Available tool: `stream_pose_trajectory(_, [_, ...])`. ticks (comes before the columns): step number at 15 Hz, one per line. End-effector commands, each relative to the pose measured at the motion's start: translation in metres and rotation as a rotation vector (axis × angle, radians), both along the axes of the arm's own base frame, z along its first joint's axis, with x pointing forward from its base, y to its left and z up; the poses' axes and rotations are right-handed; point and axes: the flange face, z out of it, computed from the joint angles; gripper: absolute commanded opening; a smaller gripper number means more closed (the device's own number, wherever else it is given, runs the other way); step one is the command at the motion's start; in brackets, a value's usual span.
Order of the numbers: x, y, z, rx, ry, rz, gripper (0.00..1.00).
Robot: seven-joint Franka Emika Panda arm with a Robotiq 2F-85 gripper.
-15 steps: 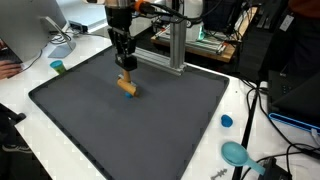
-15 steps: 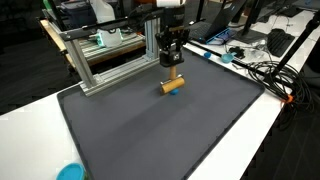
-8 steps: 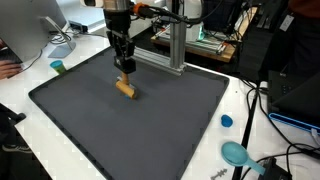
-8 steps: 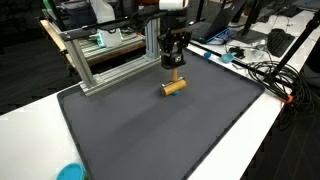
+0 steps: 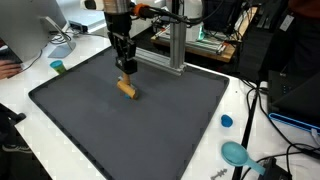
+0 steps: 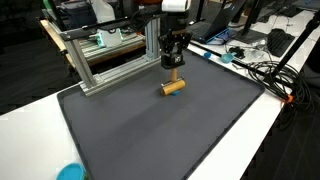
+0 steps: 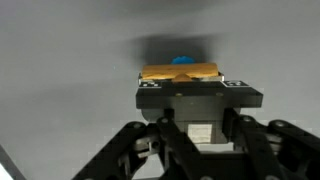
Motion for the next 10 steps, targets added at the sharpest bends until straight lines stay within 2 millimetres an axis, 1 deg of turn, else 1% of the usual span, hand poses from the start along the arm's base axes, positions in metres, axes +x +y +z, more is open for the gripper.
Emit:
stream_pose_trajectory(1, [0.0,0.0,-0.029,0.007,0.072,-0.001,0.21])
stream_pose_trajectory(4, [0.002,-0.002,-0.03,0.027,0.097,-0.007,0.21])
stream_pose_trajectory(5, [0.003,-0.001,-0.001,0.006,0.012,-0.003,0.46])
stream_pose_trajectory(9, [0.004,-0.001,-0.001,0.011,0.024,-0.006,0.46])
stream_pose_trajectory(10, [0.004,-0.001,-0.001,0.011,0.025,-0.006,0.21])
